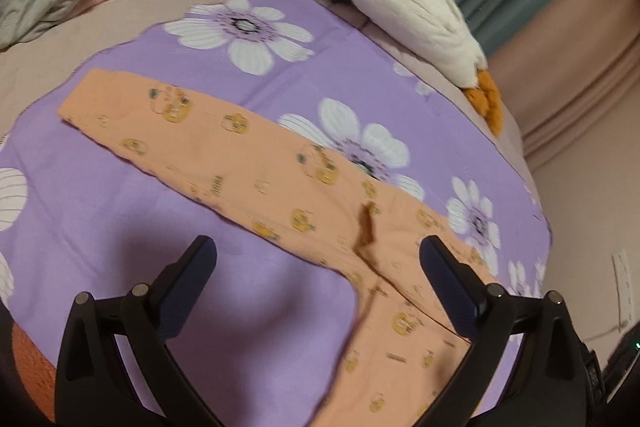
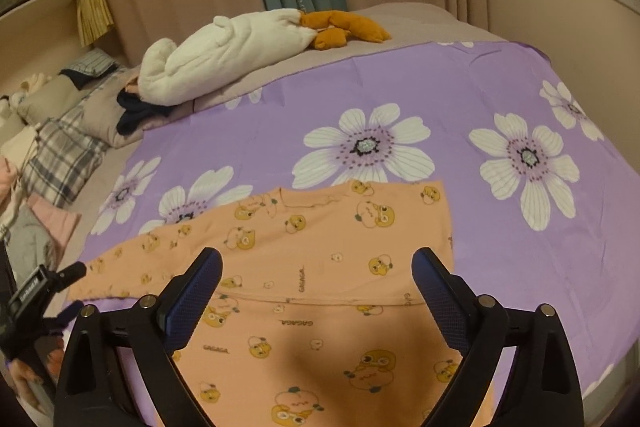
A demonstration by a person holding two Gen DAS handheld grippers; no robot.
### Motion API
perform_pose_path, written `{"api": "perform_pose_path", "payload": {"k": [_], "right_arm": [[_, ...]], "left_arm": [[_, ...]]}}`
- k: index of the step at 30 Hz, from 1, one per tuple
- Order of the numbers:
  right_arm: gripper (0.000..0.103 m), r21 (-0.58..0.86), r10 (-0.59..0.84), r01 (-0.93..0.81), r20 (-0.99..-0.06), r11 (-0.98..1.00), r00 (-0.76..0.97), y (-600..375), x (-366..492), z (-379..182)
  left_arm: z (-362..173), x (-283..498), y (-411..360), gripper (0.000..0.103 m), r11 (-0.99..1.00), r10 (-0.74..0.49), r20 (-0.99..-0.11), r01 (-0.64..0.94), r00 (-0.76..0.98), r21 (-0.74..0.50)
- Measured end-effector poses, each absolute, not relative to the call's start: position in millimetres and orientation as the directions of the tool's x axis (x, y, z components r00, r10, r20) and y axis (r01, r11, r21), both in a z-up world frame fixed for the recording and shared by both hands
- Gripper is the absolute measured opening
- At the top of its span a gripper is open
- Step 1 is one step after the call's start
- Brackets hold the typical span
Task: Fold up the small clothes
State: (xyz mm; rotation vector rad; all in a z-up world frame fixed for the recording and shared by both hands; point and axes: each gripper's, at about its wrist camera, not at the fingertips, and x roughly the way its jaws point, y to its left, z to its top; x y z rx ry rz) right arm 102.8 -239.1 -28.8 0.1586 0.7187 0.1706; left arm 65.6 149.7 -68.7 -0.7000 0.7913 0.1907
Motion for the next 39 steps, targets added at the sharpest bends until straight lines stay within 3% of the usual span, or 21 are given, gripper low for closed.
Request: {"api": "perform_pose_path", "payload": {"k": [20,28,31,32,34,36,39], "right_arm": [[0.095,0.177,0.113,0.008,-0.659,0.984,0.744,-255.9,89.3,-31.3],[0.095,0.152,0.085,0.028,-0.683,0.988,0.725,-254.4,93.2,-39.8],[0.095,0.146,0.079,0.031,-0.688,0.989,0.721,-253.7,94.2,-41.2],[0.095,0.147,0.079,0.032,-0.688,0.989,0.721,-253.8,94.4,-41.4],[0.095,0.15,0.082,0.032,-0.691,0.988,0.718,-254.1,94.6,-41.5],[0.095,0.149,0.085,0.028,-0.697,0.988,0.712,-252.8,95.2,-42.5],[0.095,0.137,0.08,0.023,-0.698,0.99,0.712,-251.7,95.7,-42.4]], "left_arm": [[-110.3,54.8,264.9,0.1,0.515,0.139,-0.793,-0.727,0.593,-0.454],[-134.2,46.7,308.4,0.088,0.371,0.14,-0.789,-0.771,0.598,-0.518],[-133.1,48.7,313.4,0.077,0.37,0.156,-0.779,-0.767,0.607,-0.523],[-133.8,49.2,315.6,0.068,0.369,0.158,-0.777,-0.766,0.609,-0.526],[-137.4,48.2,319.2,0.047,0.354,0.163,-0.764,-0.759,0.625,-0.546],[-142.8,49.1,322.8,0.006,0.342,0.157,-0.76,-0.757,0.631,-0.557],[-141.5,49.0,321.0,0.005,0.348,0.154,-0.751,-0.747,0.642,-0.566]]}}
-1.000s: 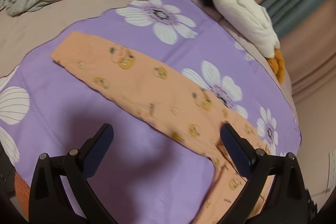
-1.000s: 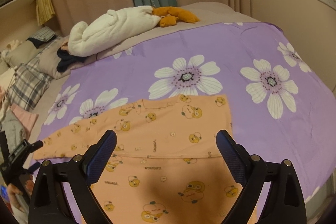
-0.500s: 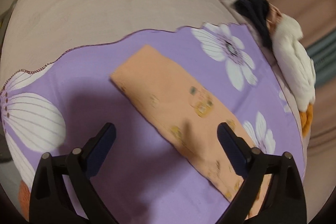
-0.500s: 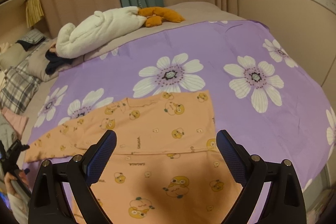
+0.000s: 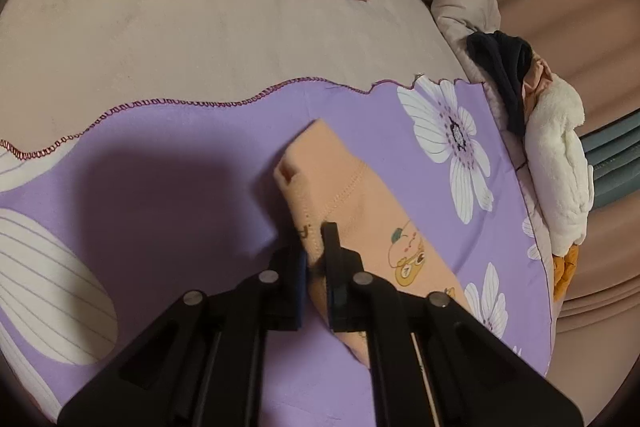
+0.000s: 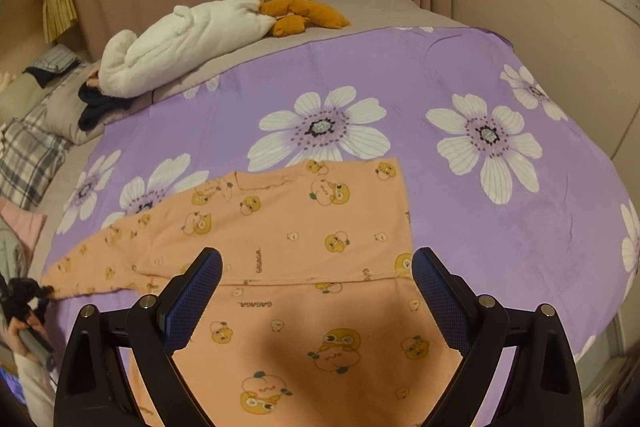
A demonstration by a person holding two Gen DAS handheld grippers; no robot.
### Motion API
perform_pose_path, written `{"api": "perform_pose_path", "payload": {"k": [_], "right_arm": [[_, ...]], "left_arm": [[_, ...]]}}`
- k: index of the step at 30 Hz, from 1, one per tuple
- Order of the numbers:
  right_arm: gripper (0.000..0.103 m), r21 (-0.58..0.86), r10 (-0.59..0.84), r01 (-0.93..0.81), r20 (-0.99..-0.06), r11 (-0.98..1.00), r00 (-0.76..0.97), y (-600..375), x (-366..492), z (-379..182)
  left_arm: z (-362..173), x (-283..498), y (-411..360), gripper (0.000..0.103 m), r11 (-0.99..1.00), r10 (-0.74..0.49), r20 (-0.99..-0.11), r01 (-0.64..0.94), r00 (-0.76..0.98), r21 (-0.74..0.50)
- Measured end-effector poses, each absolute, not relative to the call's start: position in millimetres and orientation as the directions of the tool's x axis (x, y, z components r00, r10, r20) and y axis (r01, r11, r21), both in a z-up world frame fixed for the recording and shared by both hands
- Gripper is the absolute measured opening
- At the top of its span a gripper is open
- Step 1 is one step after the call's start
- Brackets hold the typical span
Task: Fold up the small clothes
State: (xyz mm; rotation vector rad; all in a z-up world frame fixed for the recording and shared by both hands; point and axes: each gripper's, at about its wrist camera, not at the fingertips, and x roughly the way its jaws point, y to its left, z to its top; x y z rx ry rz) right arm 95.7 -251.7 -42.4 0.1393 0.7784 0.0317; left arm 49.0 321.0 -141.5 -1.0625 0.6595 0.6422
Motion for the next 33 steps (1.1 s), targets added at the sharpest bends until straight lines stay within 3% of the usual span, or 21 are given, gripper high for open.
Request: {"api": "perform_pose_path", "payload": {"k": [10,18,26,33], "right_arm": [[0.095,0.137,0.072,0.032,-0.694,0.99,0.717,-253.6,95.6,-41.7],[0.095,0.169,0.086,0.049,-0.706,0.984,0.703,-261.1,94.2,-47.1],[0.095,0.166,0.075,0.066,-0.719,0.984,0.691,-269.0,92.8,-54.0],[0.095,0.198,0.102,0.067,-0.734,0.978,0.671,-272.9,95.4,-63.4]], "left_arm": [[-68.6,63.3,274.7,0.005,0.498,0.144,-0.609,-0.589,0.78,-0.636],[-13.5,99.0,189.9,0.005,0.702,-0.03,-0.507,-0.343,0.861,-0.624],[-9.4,129.4,107.1,0.005,0.84,-0.179,-0.544,-0.161,0.82,-0.519],[-47.0,147.0,34.4,0.006,0.902,-0.284,-0.632,-0.021,0.721,-0.43]]}}
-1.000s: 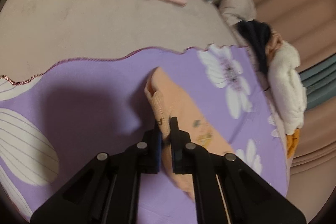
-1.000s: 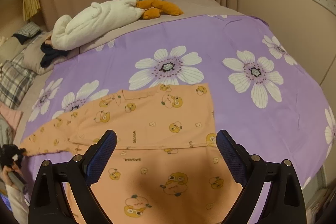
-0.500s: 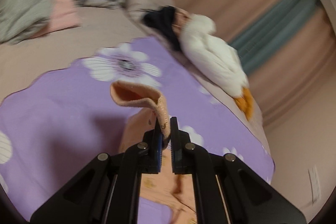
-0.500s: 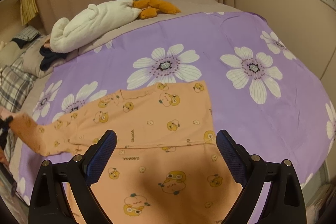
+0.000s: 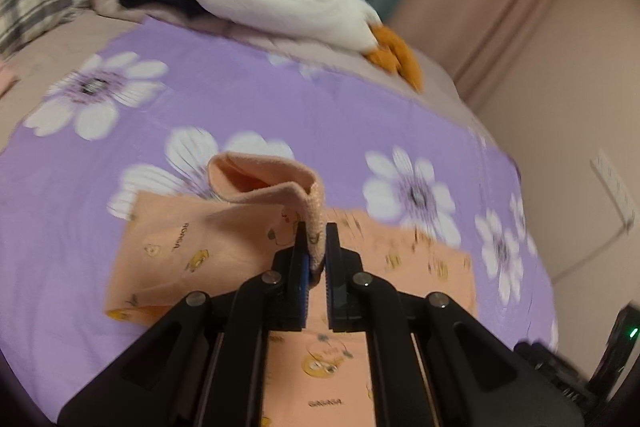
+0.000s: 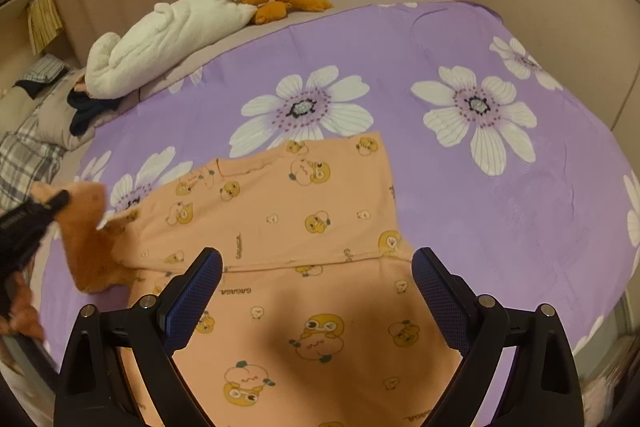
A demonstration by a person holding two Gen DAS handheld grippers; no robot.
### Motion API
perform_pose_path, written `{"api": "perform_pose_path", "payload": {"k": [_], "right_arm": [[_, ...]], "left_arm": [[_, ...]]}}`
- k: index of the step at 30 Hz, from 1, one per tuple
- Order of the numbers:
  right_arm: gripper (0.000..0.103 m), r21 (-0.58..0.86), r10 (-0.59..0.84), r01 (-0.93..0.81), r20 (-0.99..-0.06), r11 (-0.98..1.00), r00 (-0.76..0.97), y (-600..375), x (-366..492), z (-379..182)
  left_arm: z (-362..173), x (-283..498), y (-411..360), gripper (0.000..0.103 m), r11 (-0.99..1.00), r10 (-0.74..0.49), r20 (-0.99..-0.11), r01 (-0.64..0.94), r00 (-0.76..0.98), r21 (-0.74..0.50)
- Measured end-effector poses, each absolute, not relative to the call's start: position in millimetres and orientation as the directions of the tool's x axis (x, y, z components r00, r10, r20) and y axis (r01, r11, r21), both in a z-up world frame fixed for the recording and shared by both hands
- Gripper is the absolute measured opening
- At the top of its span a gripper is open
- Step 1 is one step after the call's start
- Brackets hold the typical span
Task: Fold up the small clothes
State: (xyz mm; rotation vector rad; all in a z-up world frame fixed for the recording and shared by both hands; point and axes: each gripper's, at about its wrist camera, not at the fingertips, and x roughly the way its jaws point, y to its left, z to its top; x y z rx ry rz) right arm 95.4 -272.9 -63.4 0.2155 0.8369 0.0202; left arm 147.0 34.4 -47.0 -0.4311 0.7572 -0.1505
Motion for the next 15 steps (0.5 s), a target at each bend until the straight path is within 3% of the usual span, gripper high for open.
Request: {"api": "perform_pose_path", "payload": {"k": [13,15], "right_arm": [[0.095,0.231,0.147,0.057,-0.771,0.971,0.619,-269.7,102.3,-86.8],[0.095,0.236,0.156,0.052,-0.774,0.97,0.613,-267.8,103.0,-88.5]], "left_arm": [[-132.5,159.2,-3.2,0.006,0.906,-0.364,-0.779,0.001,0.51,-0.423],[-134.6,158.8,-1.3,0.011,0.899,-0.38,-0.778,0.002,0.5,-0.438]]}}
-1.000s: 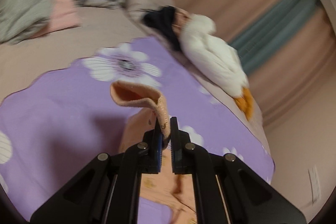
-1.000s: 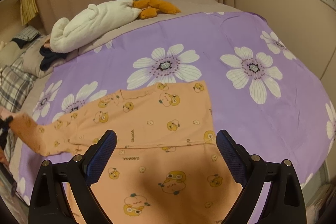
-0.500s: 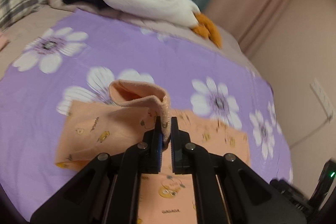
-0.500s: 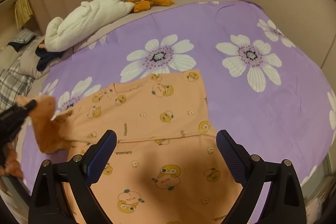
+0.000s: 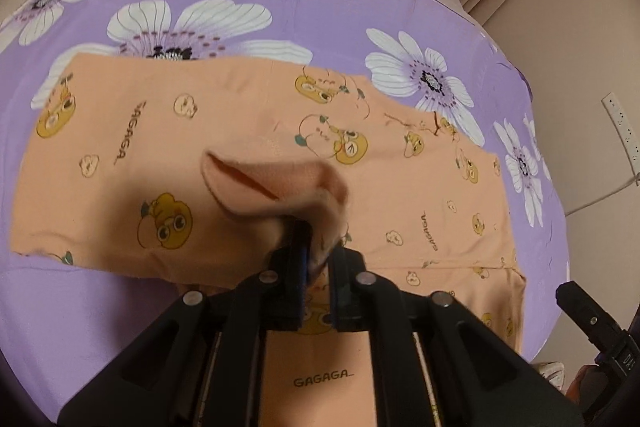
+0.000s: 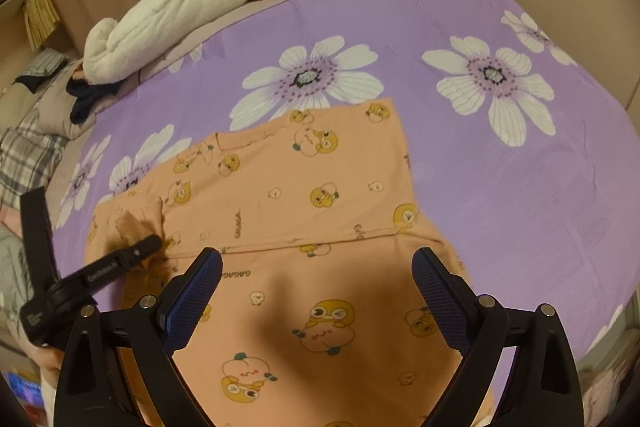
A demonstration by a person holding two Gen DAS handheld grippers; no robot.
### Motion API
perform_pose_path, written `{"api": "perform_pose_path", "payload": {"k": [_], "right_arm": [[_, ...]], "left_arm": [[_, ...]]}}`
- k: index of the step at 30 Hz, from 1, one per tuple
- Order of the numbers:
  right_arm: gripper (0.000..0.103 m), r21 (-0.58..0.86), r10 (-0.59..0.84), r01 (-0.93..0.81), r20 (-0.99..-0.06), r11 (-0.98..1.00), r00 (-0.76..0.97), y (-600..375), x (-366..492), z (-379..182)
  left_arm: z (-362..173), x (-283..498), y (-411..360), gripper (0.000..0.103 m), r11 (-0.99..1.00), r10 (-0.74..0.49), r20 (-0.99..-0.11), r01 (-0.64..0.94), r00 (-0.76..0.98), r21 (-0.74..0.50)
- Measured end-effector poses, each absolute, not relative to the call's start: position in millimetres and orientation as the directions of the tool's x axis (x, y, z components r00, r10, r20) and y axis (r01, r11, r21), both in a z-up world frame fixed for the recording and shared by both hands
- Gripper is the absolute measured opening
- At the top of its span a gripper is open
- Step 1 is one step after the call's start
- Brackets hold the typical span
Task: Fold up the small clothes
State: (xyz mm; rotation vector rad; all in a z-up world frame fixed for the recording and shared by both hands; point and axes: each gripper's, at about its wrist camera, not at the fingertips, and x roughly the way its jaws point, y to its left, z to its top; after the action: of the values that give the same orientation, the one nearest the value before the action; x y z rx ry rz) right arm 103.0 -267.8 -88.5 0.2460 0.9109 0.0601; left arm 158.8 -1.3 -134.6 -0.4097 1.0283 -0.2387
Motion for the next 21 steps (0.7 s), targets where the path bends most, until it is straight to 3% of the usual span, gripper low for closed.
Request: {"api": "perform_pose_path", "payload": {"k": [1,5,6,11,21], "right_arm": [[0.095,0.238,0.158,0.05,-0.775,0.97,0.611,-266.8,103.5,-89.2],[0.095,0.241,0.17,0.038,-0.779,0.97,0.604,-263.0,107.3,-90.9],[0.095,0.243,0.174,0.033,-0.778,0.97,0.603,-261.8,108.5,-90.8],[0.095,0.263,0.223,-0.021,-0.772,0.965,0.595,-247.7,118.4,-88.6],[0.092,0.251,0.343,-0.242,-0.788,0.937,0.511,-162.4,145.4,-93.2]], "left_arm": [[-133.7,158.3,-0.6,0.014,0.894,-0.39,-0.775,0.002,0.497,-0.448],[-121.9,152.1,7.8,0.054,0.853,-0.454,-0.744,0.0,0.49,-0.521],[-114.9,148.4,12.2,0.058,0.849,-0.454,-0.734,-0.004,0.505,-0.528],[-85.7,131.4,42.8,0.065,0.845,-0.412,-0.701,-0.044,0.582,-0.533],[-70.8,98.5,116.8,0.064,0.863,-0.18,-0.743,-0.258,0.644,-0.433]]}}
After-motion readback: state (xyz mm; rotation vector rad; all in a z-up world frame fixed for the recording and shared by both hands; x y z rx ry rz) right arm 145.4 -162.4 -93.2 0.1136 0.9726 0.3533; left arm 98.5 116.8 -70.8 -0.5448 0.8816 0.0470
